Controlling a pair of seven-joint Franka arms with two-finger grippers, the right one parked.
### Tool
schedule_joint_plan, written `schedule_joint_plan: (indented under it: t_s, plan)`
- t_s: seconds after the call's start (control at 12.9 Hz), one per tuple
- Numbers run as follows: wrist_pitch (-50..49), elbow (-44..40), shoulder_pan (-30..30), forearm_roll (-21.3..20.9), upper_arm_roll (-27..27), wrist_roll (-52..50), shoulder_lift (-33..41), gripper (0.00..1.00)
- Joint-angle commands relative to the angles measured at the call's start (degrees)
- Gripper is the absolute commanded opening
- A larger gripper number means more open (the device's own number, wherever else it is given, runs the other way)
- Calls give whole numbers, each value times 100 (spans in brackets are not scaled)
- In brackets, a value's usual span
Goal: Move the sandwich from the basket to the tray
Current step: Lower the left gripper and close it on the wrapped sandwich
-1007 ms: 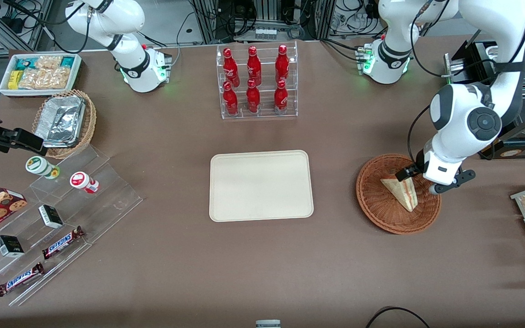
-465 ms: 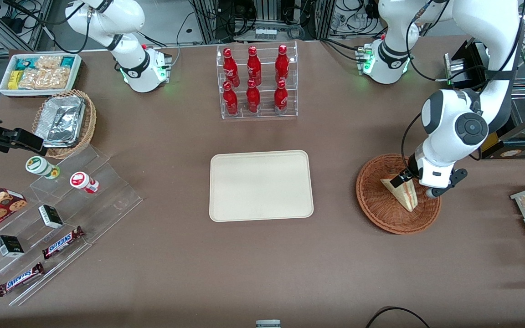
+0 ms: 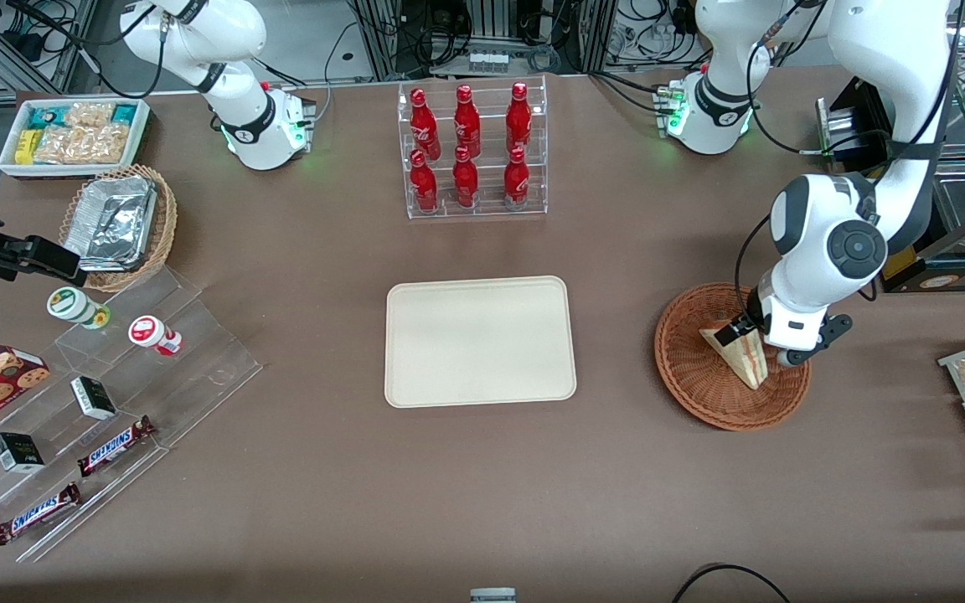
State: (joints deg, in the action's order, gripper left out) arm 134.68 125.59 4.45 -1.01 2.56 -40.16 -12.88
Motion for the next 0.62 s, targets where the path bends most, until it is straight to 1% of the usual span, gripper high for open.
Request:
schedule_joint_plan:
  t_s: [0.0,0.23,0.31,0.39,0.46,0.54]
  plan:
    - [164,-44,12,-119,-45,-115,-223,100]
    - [234,-44,3,-119,-54,-124,-276,100]
    - [226,-44,3,-119,-54,-150,-276,89]
    - [217,-35,3,-119,-54,-194,-276,55]
    - [191,-35,3,-119,-54,-203,-276,17]
    - [156,-35,-5,-119,-54,-203,-259,0]
